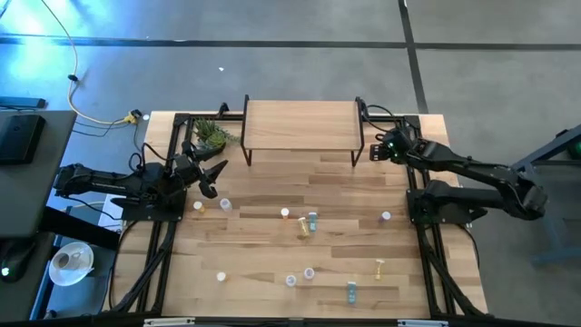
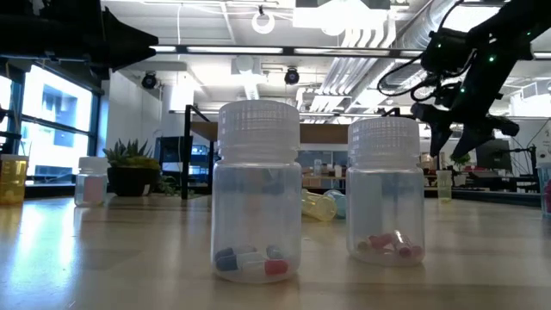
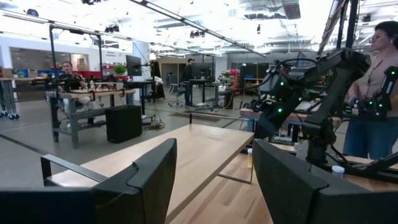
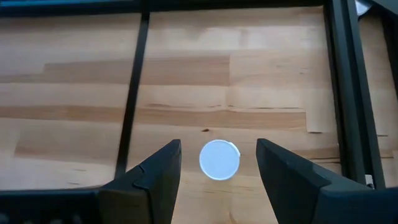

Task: Pick and place medicine bottles onto shelf by color
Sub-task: Put the top yellow pill bottle on the shelf

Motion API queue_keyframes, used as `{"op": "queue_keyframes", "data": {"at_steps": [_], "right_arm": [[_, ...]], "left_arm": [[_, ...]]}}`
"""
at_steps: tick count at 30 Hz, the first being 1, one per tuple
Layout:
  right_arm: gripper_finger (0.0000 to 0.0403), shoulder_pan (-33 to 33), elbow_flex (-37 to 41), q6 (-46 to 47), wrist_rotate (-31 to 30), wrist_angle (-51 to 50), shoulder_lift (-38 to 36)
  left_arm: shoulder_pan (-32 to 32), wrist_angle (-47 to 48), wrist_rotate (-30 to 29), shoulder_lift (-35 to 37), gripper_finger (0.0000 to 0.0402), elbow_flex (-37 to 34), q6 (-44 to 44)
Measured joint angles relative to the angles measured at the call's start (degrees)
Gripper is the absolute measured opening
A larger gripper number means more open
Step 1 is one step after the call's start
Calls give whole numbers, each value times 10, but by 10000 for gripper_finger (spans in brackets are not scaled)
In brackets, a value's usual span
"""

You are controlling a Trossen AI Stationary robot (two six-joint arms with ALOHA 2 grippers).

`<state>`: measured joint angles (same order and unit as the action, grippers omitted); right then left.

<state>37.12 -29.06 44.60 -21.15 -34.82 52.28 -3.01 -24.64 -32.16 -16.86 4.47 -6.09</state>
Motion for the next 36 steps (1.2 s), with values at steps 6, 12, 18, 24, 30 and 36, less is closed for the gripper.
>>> {"op": "queue_keyframes", "data": {"at_steps": [6,12,18,24,30,36], "right_arm": [[200,0,0,4,-1,0,38],[200,0,0,4,-1,10,64],[200,0,0,4,-1,21,82],[200,0,0,4,-1,21,93],[188,0,0,4,-1,21,93],[138,0,0,4,-1,27,93]], "left_arm": [[0,0,0,0,201,0,-1],[0,0,0,0,201,0,0],[0,0,0,0,201,0,-1],[0,0,0,0,201,0,0],[0,0,0,0,201,0,0],[0,0,0,0,201,0,0]]}}
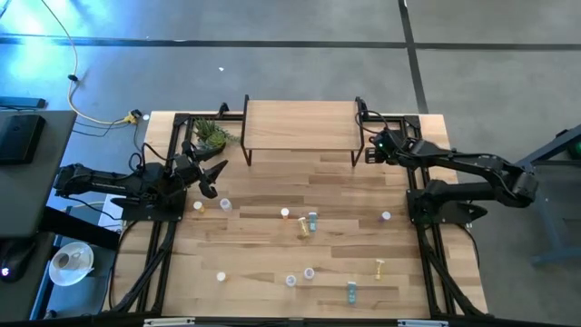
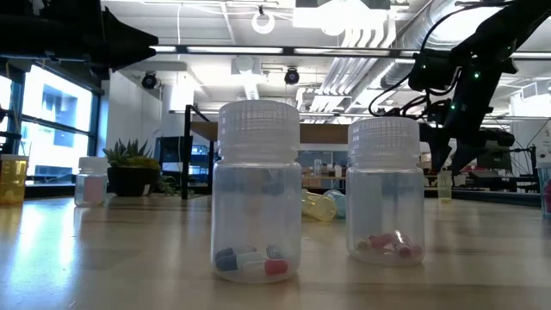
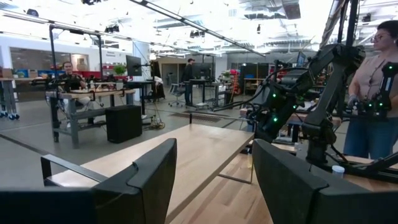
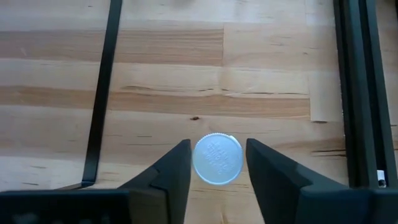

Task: Pick and place medicine bottles onto shelf by color
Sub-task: Put the top yellow pill bottle on the shelf

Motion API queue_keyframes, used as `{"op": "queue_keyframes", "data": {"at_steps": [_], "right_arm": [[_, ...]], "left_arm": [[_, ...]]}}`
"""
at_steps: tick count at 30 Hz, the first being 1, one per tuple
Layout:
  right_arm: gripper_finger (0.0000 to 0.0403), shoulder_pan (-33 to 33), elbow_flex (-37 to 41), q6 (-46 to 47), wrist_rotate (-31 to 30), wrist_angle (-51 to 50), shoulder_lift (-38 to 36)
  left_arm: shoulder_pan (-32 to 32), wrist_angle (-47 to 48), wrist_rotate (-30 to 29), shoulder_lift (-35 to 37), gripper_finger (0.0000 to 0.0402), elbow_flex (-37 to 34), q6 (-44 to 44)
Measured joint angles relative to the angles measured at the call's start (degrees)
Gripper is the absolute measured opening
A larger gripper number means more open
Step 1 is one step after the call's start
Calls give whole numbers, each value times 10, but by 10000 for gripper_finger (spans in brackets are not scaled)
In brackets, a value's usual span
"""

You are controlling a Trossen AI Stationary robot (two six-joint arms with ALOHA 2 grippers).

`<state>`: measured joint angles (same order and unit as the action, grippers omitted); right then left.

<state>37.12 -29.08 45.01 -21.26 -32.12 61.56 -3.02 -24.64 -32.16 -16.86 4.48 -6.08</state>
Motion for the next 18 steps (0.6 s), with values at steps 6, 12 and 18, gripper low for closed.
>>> {"op": "queue_keyframes", "data": {"at_steps": [6,12,18], "right_arm": [[109,0,0,0,-2,1,0],[105,0,0,0,-2,0,0],[104,0,0,-8,-2,0,0]], "left_arm": [[0,0,0,0,201,0,-1],[0,0,0,0,201,0,-1],[0,0,0,0,201,0,-1]]}}
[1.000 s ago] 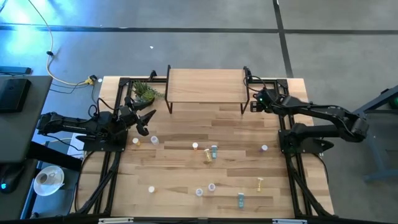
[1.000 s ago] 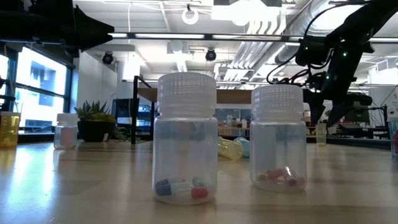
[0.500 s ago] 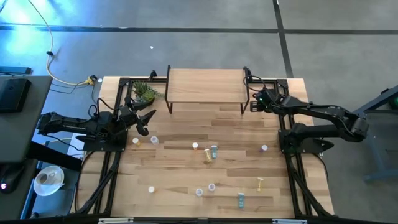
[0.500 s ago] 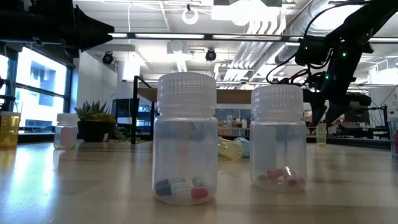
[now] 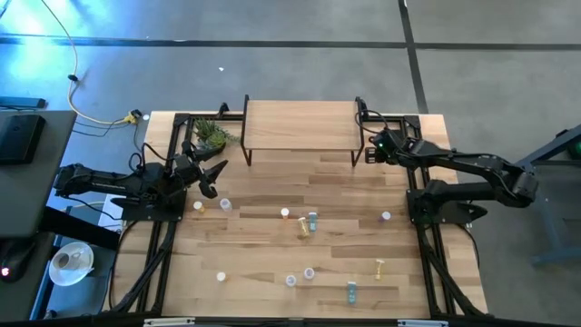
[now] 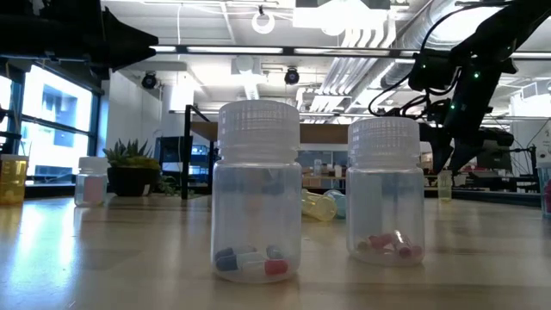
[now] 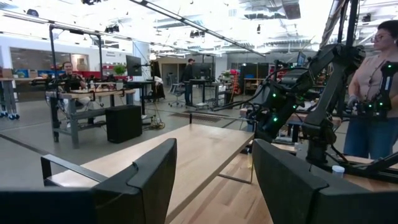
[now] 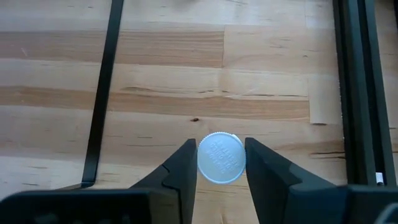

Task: Pick and place medicine bottles onto shelf by color
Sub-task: Put the top yellow pill bottle on the shelf

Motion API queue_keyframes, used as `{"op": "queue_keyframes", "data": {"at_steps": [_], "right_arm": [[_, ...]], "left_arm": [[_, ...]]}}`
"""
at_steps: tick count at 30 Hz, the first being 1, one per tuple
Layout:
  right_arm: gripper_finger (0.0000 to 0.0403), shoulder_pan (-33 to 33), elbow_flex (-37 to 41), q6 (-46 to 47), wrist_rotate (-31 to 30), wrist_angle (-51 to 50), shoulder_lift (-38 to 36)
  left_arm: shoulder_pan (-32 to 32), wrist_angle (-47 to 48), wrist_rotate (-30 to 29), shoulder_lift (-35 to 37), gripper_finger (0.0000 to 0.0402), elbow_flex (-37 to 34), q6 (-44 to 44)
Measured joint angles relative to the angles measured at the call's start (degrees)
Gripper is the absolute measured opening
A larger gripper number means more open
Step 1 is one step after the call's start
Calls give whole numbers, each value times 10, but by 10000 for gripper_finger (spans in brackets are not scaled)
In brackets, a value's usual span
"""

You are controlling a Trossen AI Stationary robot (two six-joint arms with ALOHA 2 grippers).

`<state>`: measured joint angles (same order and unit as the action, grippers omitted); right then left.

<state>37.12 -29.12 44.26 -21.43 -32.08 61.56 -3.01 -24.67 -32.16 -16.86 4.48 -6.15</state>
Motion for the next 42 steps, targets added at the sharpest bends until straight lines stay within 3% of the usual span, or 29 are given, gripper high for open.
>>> {"op": "queue_keyframes", "data": {"at_steps": [30,42], "right_arm": [[103,0,-2,-23,26,-8,-6],[103,0,-1,-23,29,-30,-91]], "left_arm": [[0,0,0,0,201,0,0],[0,7,0,0,201,0,0]]}}
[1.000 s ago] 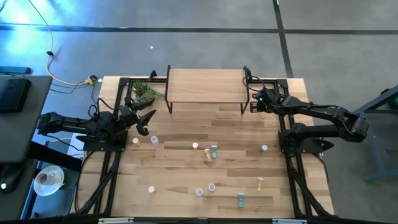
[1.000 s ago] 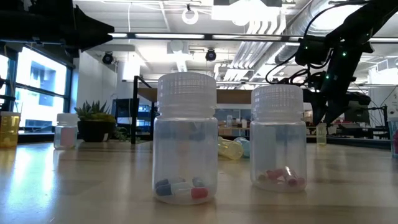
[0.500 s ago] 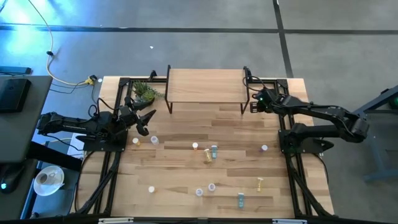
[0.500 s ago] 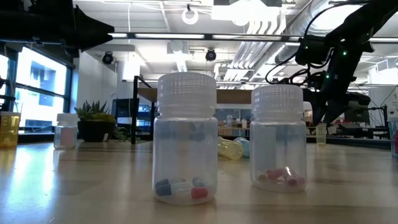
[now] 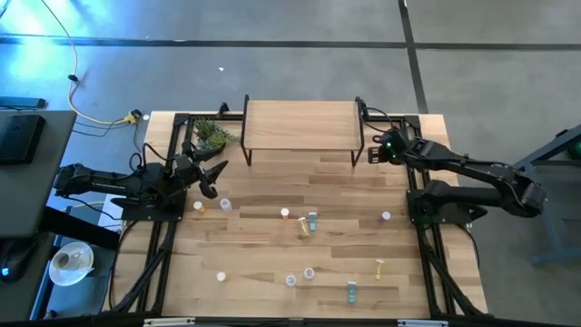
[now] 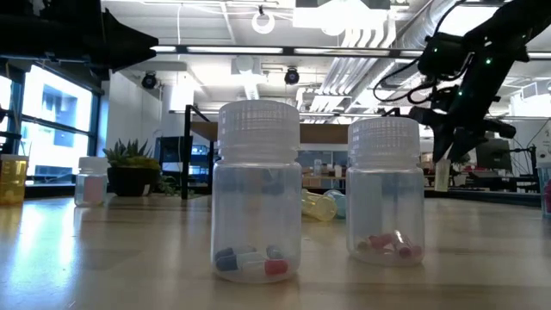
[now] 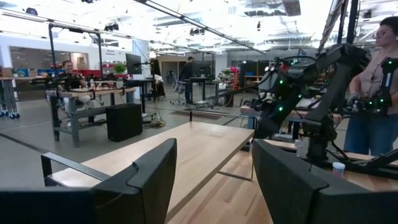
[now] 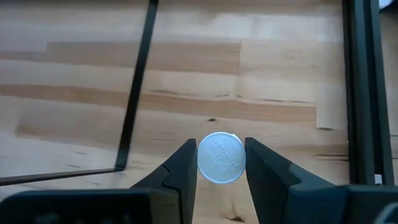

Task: Pick and place medicine bottles onto shelf by color
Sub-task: Put the top yellow pill bottle on the shelf

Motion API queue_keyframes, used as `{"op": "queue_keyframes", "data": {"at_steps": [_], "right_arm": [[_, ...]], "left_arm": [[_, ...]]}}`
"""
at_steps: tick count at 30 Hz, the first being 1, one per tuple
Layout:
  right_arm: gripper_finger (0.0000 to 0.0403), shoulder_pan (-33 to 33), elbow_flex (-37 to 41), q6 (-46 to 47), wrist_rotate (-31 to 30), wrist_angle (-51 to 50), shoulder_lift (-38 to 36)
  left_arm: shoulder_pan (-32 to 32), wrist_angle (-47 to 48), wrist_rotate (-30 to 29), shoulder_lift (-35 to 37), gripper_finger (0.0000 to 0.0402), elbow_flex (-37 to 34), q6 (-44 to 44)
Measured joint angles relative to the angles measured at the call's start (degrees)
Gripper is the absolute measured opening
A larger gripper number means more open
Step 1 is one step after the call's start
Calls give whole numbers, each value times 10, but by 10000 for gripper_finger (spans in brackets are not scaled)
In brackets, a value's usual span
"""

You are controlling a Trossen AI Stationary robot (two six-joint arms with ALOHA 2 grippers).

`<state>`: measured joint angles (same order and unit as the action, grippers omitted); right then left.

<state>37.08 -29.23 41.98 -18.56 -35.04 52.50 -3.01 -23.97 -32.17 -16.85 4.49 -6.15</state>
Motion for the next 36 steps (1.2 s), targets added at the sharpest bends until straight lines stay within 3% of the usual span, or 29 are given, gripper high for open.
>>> {"op": "queue_keyframes", "data": {"at_steps": [6,21,36], "right_arm": [[103,0,-16,-6,-2,-27,-39],[103,0,-206,-65,-41,-97,-36],[103,1,-420,-129,-65,-134,102]], "left_arm": [[0,2,0,0,201,0,0],[0,2,0,0,201,0,0],[0,2,0,0,201,0,0]]}}
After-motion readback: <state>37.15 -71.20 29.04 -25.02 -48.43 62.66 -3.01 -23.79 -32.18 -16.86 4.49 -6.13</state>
